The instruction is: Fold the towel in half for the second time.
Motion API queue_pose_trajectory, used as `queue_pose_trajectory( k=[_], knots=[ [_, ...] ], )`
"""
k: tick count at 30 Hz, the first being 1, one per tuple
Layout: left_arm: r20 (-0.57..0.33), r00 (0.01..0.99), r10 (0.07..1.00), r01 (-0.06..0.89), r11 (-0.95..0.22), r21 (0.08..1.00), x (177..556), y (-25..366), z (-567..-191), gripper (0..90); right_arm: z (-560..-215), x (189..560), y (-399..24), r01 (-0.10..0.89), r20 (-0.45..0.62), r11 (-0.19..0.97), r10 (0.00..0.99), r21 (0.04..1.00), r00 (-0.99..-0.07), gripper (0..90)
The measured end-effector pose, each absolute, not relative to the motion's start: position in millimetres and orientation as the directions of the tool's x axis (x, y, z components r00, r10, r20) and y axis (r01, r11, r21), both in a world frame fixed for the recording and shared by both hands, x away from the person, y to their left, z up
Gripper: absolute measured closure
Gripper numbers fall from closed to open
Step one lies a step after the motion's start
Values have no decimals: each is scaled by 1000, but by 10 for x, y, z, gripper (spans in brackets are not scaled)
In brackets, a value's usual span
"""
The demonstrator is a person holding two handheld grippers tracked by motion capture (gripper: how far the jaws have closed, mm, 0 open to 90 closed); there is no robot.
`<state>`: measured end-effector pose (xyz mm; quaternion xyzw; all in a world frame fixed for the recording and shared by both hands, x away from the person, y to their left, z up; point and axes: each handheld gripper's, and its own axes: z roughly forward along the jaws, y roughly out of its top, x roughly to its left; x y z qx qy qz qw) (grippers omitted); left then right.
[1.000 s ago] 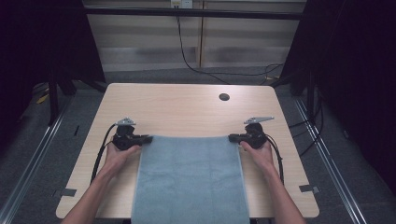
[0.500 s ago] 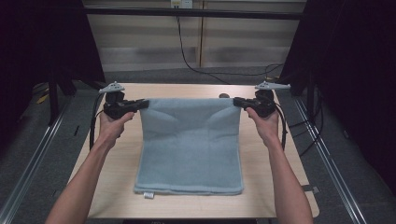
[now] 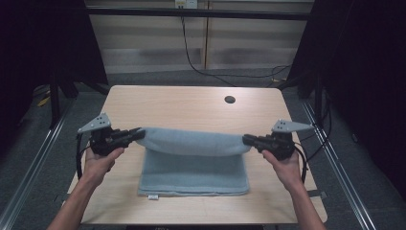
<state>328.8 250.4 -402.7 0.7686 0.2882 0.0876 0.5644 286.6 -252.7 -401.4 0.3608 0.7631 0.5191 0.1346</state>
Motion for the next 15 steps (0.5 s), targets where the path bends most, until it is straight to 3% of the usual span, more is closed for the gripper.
queue_pose_trajectory(
  k=[3, 5, 6, 8, 15],
  knots=[
    [-201, 833, 515, 364, -238, 901, 3089, 2534, -4171, 804, -4203, 2654, -2526, 441, 199, 212, 670, 872, -715, 815],
    [-214, 842, 495, 371, -244, 896, 3038, 2552, -4212, 741, -4276, 2589, -2521, 451, 203, 224, 665, 864, -719, 778],
    [-227, 844, 487, 381, -245, 891, 2975, 2578, -4257, 703, -4402, 2481, -2522, 476, 219, 230, 666, 849, -713, 698],
    [-246, 845, 474, 383, -217, 898, 2962, 2607, -4248, 691, -4457, 2416, -2560, 483, 234, 209, 672, 850, -703, 640],
    [-286, 764, 578, 440, -144, 886, 3082, 2680, -4332, 505, -4422, 2428, -2710, 476, 249, 124, 723, 871, -644, 584]
  ],
)
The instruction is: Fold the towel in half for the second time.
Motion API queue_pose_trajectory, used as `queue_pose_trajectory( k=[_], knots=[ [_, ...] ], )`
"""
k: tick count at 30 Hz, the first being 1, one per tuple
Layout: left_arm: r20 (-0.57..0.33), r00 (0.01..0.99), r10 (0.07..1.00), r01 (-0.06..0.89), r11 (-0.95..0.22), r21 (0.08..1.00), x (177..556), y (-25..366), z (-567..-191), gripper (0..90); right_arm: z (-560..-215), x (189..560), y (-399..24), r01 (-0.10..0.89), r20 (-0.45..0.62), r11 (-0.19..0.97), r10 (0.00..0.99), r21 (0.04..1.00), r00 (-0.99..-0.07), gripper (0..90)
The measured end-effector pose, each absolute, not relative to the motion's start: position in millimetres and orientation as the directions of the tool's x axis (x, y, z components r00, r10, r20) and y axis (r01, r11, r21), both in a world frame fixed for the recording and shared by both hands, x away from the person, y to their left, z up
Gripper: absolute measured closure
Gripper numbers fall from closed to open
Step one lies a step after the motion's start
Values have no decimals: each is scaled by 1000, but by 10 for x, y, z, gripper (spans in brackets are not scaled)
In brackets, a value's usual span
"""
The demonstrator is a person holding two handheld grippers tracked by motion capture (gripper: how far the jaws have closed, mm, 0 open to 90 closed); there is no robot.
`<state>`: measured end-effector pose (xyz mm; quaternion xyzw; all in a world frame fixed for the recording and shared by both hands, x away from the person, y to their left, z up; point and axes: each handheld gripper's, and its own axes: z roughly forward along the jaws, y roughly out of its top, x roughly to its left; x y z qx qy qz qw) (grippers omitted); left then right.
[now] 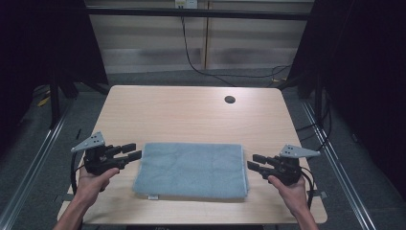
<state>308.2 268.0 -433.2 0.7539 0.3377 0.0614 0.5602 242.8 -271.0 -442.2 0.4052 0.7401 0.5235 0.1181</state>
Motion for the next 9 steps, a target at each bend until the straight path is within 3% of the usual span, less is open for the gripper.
queue_pose_trajectory(
  k=[4, 9],
  knots=[
    [-288, 714, 638, 494, -168, 853, 3134, 2771, -4548, 380, -4499, 2489, -2827, 484, 236, 99, 778, 870, -582, 513],
    [-285, 689, 666, 521, -183, 833, 3157, 2832, -4663, 310, -4515, 2485, -2921, 489, 234, 77, 806, 869, -543, 474]
  ],
)
